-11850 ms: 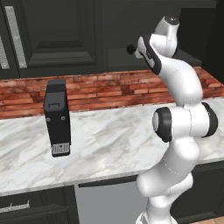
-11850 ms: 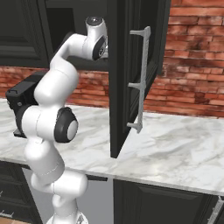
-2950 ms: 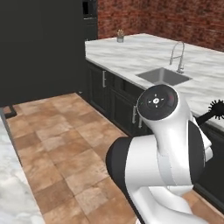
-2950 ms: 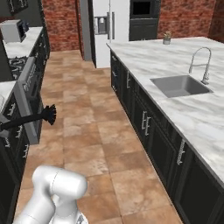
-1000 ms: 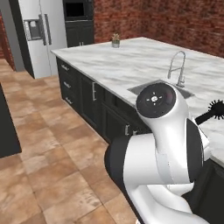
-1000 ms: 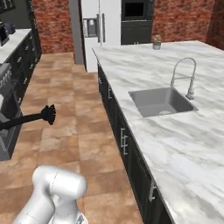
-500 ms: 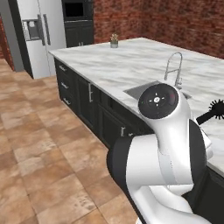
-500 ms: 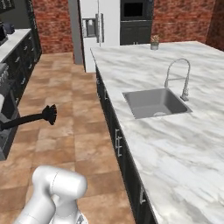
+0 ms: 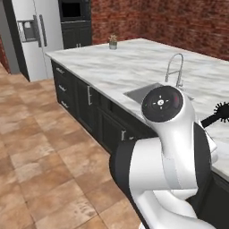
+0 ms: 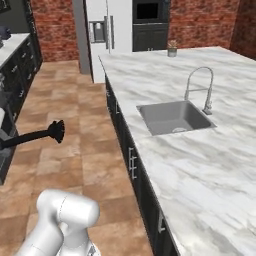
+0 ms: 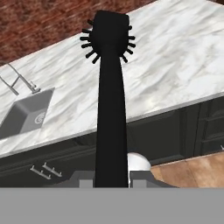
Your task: Locate and retrieve the dish brush and bar soap from the cabinet. Place them next to the sink.
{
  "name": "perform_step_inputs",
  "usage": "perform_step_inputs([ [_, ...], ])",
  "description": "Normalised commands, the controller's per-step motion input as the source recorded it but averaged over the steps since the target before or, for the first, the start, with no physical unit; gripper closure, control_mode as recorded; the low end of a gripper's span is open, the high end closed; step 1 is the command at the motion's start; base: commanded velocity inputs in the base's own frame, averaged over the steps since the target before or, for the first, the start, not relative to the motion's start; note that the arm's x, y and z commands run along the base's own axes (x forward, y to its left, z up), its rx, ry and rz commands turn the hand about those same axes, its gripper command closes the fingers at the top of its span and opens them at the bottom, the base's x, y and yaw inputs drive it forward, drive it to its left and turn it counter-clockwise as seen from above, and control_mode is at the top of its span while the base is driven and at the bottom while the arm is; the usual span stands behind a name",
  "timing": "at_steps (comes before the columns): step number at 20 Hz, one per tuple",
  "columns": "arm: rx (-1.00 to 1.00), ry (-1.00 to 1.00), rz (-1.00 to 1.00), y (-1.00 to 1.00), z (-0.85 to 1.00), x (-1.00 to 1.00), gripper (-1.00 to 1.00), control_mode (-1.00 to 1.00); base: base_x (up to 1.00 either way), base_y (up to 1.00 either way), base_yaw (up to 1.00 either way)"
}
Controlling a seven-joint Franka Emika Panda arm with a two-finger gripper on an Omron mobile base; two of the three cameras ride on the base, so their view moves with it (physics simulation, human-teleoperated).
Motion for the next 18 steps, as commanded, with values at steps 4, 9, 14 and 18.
perform_step_inputs([
  [4,0.00,0.00,0.00,0.00,0.00,0.00,1.00,1.00,0.29,0.00,-0.16],
  [9,0.00,0.00,0.00,0.00,0.00,0.00,1.00,1.00,0.07,-0.03,-0.43],
  [14,0.00,0.00,0.00,0.00,0.00,0.00,1.00,1.00,0.00,0.00,-0.50],
  [18,0.00,0.00,0.00,0.00,0.00,0.00,1.00,1.00,0.00,0.00,-0.50],
])
